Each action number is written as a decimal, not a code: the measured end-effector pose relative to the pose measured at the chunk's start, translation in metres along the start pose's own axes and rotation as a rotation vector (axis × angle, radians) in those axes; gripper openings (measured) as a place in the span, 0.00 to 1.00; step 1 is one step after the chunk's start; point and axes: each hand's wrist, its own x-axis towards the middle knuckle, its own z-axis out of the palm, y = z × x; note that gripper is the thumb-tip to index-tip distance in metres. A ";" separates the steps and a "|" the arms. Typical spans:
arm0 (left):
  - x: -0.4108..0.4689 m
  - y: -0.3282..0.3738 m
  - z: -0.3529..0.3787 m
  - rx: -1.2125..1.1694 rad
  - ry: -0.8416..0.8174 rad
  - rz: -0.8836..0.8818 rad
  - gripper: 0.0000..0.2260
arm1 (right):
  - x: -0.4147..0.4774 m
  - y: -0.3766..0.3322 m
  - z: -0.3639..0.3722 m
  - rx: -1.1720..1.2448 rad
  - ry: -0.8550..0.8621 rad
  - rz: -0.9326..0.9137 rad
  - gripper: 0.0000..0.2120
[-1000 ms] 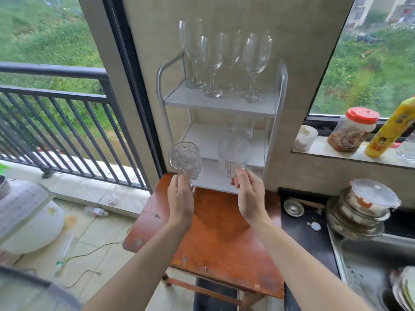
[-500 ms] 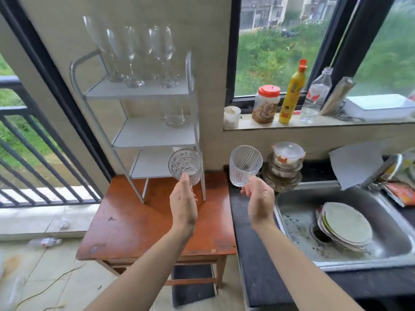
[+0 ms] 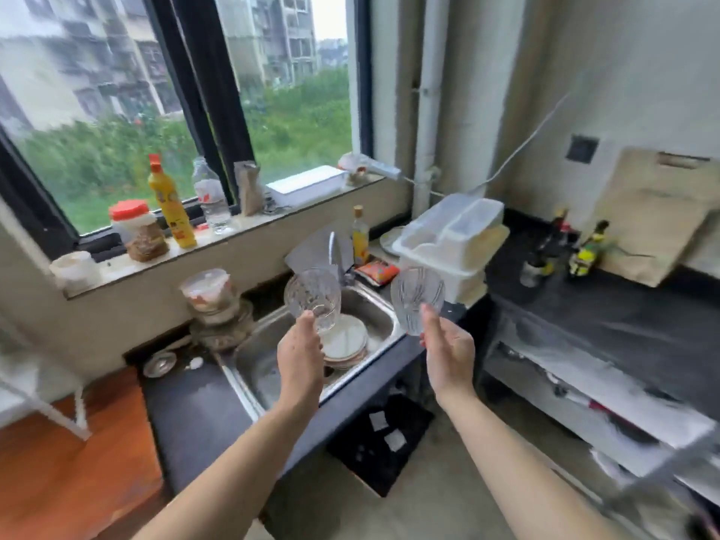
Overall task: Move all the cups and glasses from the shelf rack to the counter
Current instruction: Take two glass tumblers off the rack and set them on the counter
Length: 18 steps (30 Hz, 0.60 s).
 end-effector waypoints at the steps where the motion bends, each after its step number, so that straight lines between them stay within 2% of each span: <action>1: -0.012 0.000 0.030 -0.005 -0.061 -0.008 0.16 | 0.010 0.003 -0.029 0.000 0.056 0.018 0.32; 8: -0.081 -0.011 0.227 0.098 -0.452 0.036 0.17 | 0.071 0.034 -0.210 -0.092 0.446 0.155 0.33; 18: -0.197 -0.038 0.522 0.103 -1.027 -0.067 0.18 | 0.140 0.068 -0.456 -0.154 0.937 0.285 0.26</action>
